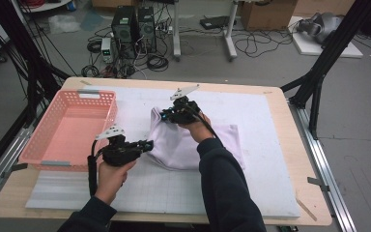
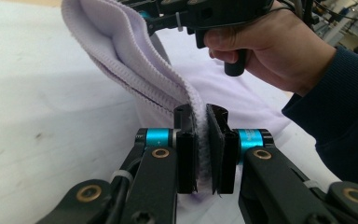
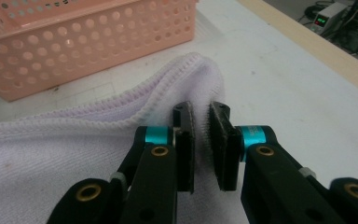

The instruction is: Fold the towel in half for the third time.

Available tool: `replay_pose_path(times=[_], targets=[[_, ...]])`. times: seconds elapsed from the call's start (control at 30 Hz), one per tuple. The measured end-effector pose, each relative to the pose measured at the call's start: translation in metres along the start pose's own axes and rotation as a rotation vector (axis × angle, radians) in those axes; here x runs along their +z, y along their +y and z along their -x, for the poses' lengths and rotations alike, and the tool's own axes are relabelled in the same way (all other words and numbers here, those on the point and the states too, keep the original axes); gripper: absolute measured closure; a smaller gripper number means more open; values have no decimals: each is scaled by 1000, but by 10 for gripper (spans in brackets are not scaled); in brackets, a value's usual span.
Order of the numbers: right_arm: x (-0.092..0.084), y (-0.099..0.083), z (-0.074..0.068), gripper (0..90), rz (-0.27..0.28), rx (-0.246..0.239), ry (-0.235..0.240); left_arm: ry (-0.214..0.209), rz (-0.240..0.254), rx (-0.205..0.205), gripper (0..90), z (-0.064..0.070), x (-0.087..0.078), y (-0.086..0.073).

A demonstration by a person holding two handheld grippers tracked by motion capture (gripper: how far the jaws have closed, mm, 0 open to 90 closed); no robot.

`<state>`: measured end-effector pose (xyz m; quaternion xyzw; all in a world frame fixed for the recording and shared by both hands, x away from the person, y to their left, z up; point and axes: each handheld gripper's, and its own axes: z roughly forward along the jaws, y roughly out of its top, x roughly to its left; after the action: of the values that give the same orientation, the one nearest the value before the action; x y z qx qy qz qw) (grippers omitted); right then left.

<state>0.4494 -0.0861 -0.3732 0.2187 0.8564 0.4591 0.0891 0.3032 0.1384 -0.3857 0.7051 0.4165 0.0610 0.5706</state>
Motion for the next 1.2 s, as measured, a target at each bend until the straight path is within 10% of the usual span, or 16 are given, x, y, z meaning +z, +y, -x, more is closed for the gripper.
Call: replay_pose_path(times=[0.7,1.2], targets=[[-93,-63,36,812,18,67,-115,-130,-103,92,824,60,91,19],[-120,-97,63,803,-43,87,-201,-166,-159,102,821,91,172,10]])
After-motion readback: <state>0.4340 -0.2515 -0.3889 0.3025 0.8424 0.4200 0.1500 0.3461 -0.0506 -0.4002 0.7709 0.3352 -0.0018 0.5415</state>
